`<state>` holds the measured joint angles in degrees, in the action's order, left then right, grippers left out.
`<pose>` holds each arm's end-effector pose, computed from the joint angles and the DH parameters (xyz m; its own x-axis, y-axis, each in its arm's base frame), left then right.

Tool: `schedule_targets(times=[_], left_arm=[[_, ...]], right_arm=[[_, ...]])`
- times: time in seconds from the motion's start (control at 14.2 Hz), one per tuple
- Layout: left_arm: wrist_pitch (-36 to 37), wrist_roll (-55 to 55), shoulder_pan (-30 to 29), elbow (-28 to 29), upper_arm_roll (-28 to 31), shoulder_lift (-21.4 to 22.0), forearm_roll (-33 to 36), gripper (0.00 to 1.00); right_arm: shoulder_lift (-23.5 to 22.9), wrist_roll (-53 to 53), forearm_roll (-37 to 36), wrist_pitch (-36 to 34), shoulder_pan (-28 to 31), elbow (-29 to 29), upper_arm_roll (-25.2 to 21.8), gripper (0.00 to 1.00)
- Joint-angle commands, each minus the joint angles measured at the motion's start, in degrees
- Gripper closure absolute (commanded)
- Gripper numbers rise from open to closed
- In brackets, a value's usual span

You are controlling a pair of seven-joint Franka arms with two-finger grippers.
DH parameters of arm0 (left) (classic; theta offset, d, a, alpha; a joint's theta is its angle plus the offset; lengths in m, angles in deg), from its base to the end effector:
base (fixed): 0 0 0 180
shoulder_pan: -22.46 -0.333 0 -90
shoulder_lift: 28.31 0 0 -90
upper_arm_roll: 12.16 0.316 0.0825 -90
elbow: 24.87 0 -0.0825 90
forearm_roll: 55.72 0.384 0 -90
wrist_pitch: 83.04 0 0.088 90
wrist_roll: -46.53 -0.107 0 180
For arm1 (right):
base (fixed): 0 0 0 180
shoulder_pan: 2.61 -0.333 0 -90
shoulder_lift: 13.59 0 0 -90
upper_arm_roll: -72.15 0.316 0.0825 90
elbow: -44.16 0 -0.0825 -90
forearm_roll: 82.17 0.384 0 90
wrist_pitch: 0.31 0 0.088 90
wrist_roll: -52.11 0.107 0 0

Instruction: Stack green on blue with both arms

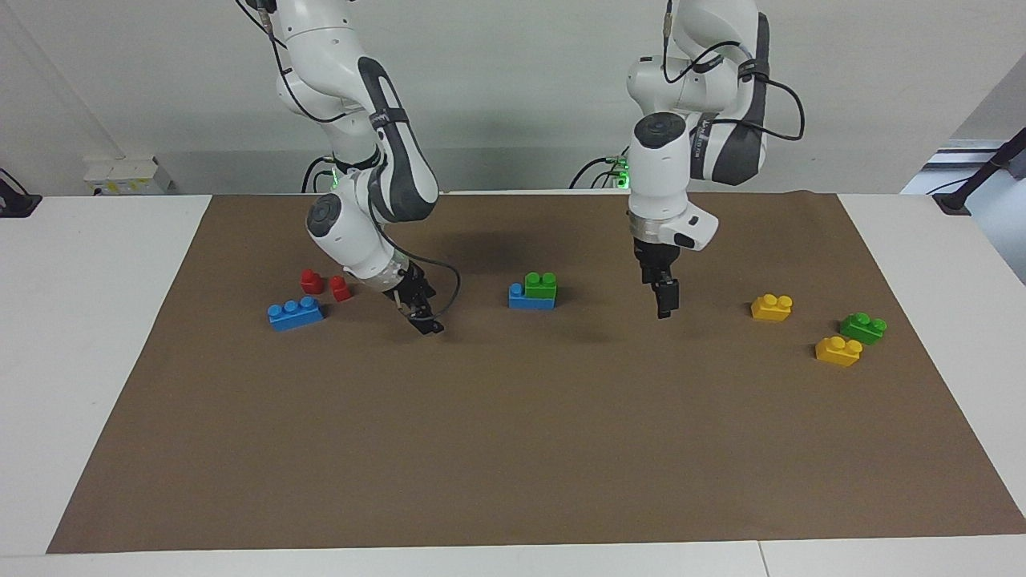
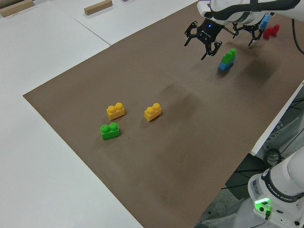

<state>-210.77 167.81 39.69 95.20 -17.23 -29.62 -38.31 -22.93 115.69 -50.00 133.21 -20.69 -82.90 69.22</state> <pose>0.5222 -0.2040 0.4221 -0.0016 0.9852 0.1714 0.9779 -0.0343 0.2061 0.5204 0.1504 0.3008 0.3050 -0.8750 -0.3760 -0.9498 -0.3084 -0.0529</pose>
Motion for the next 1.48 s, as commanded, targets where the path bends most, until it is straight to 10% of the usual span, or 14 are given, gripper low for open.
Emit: schedule_targets(times=[0.0, 0.77, 1.41], left_arm=[[2.9, -12.2, -5.3, -2.4, -0.5, 0.5, -2.2, 0.00], [15.4, -82.7, -20.5, -15.6, -0.2, -0.4, -14.7, 0.00], [28.8, -105.7, -19.9, -25.9, -0.6, -0.6, -14.6, 0.00]], right_arm=[[2.6, -7.4, -6.4, -10.3, 5.1, 4.4, 0.5, 0.00], [5.0, -44.8, -24.7, -33.7, 12.9, 18.9, 0.4, 0.00], [10.4, -60.9, -31.5, -39.3, 12.8, 25.3, 0.5, 0.00]])
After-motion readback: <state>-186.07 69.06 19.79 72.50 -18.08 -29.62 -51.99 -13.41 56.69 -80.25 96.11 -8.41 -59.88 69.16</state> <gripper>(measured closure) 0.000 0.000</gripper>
